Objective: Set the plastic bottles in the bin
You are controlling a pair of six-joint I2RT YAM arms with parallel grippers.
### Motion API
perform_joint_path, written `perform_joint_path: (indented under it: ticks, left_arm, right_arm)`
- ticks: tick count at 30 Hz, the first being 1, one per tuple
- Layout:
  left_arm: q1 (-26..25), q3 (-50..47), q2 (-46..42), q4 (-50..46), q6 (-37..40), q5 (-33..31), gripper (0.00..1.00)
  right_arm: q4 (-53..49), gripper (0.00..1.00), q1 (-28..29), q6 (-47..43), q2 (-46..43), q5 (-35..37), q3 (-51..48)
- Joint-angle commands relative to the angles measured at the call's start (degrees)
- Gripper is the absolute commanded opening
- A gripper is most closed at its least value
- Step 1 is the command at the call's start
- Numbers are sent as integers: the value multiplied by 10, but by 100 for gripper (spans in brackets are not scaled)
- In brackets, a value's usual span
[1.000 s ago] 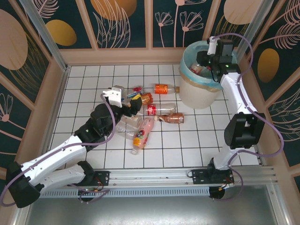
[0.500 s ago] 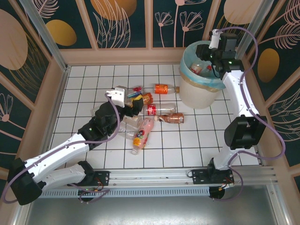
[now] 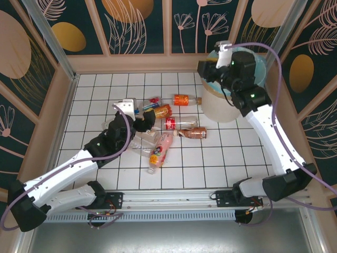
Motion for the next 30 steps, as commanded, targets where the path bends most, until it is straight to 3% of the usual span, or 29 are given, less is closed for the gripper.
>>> perform_joint_path:
  ticks: [1,14,26,30]
  left_arm:
    - [2,2,-14,-58,-59,-17,89]
    - [2,-43,-4,-134,-237,33,88]
    - [7,-133,-1,-108,-364,92,88]
    - [7,-150,-14,-142,-378,115,89]
  right_arm:
    - [32,39,35,14,-24,18,-49]
    - [55,39,139,35,-94,6,-227]
    - [84,39,177,60,-100,-19,-299]
    - [87,39,178,56,-103,-16,-313]
